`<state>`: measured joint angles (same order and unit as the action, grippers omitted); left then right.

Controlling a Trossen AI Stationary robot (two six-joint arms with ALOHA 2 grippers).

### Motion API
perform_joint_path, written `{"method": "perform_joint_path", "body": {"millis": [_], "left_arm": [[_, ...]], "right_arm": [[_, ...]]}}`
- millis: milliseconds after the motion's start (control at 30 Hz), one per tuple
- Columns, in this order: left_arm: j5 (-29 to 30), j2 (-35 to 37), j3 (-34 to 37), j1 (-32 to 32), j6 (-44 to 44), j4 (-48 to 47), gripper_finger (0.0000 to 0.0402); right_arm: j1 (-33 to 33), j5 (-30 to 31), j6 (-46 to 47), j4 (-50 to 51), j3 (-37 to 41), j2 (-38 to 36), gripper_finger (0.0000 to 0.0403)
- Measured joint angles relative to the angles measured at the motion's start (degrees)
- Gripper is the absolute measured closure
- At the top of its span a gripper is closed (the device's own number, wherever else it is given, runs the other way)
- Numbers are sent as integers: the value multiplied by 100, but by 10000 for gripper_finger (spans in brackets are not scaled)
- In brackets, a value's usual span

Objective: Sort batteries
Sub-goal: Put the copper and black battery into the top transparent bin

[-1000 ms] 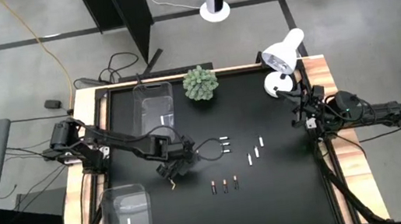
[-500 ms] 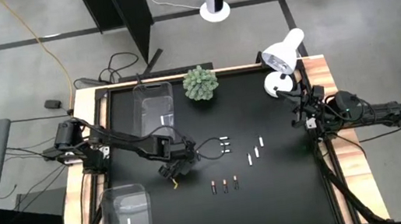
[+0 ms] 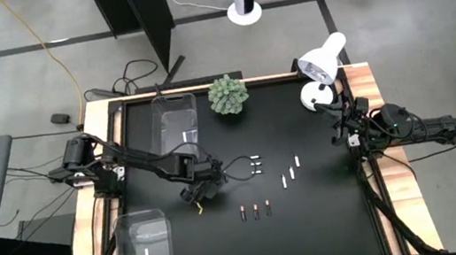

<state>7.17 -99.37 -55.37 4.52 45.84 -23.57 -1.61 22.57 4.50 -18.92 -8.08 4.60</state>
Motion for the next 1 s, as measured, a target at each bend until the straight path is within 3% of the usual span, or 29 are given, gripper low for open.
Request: {"method": "perform_joint_path", "body": {"millis": [333, 667, 1000], "left_arm": [[-126, -7, 7, -53, 85, 2, 239], [-142, -11, 13, -116, 155, 43, 242], [-111, -15, 13, -121, 756, 105, 242]], "right_arm": [[0, 0, -1, 0, 0, 0, 372], [0, 0, -1, 0, 0, 0, 372], [0, 0, 0, 0, 0, 0, 372]]}}
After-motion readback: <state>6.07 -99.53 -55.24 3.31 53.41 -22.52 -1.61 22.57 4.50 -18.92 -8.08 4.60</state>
